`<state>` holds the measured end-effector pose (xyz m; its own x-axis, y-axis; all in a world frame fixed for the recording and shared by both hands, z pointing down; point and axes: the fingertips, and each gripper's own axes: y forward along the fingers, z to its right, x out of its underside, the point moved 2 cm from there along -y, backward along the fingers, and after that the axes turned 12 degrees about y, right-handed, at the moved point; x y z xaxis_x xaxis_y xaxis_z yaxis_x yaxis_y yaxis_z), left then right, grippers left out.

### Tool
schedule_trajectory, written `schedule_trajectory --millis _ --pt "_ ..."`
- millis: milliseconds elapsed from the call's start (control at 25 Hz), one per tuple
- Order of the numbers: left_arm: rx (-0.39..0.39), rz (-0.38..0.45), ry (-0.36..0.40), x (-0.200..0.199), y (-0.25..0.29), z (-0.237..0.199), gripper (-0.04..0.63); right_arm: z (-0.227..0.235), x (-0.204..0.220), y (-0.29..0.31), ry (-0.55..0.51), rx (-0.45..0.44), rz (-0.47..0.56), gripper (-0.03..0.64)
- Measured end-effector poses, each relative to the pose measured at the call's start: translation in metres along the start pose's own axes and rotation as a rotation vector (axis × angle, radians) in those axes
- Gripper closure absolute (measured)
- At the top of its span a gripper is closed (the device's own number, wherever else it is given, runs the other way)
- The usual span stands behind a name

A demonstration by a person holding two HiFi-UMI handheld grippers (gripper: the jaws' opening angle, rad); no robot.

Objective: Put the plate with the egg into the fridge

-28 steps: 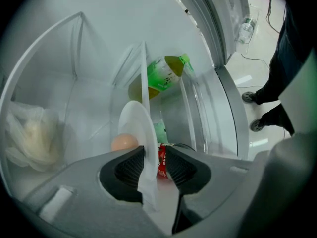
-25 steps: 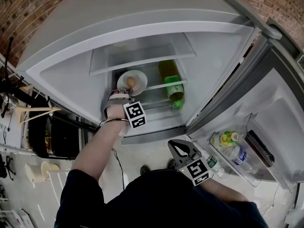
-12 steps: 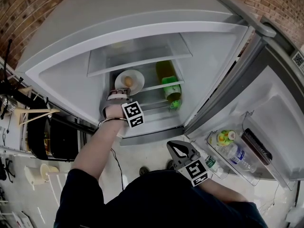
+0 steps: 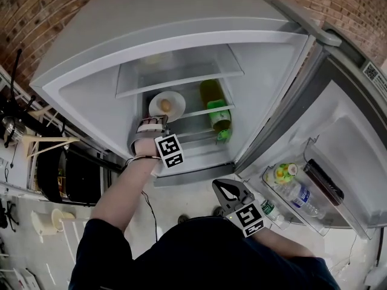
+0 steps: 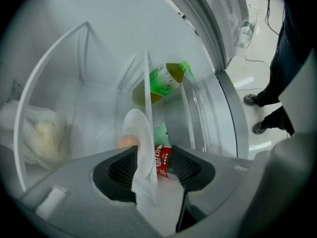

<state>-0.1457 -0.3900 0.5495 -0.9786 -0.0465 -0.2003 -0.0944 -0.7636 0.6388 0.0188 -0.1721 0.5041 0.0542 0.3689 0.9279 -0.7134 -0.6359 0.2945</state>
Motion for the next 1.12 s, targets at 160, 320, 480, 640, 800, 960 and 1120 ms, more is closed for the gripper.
schedule_trajectory --millis 160,320,480,640,800,960,1120 --pt "-0.039 0.012 -0.010 0.000 -0.030 0.000 0.394 -0.005 -0.004 -0.001 -0.006 -0.008 0.012 0.607" --pt "-0.088 0.055 -0.014 -0.007 -0.065 0.001 0.394 -0.010 -0.008 0.000 -0.015 -0.017 0.022 0.607" --pt "-0.133 0.116 -0.039 -0.017 -0.099 0.001 0.399 -0.017 -0.012 0.003 -0.021 -0.031 0.031 0.607" --pt "-0.167 0.160 -0.067 -0.023 -0.127 0.008 0.463 -0.021 -0.011 0.006 -0.025 -0.045 0.030 0.607" --pt "-0.188 0.197 -0.103 -0.025 -0.149 0.015 0.522 -0.026 -0.011 0.008 -0.027 -0.056 0.028 0.607" --pt "-0.183 0.229 -0.160 -0.025 -0.164 0.026 0.566 -0.029 -0.010 0.009 -0.027 -0.063 0.028 0.607" --pt "-0.153 0.277 -0.284 -0.026 -0.177 0.039 0.588 -0.031 -0.012 0.010 -0.030 -0.065 0.039 0.607"
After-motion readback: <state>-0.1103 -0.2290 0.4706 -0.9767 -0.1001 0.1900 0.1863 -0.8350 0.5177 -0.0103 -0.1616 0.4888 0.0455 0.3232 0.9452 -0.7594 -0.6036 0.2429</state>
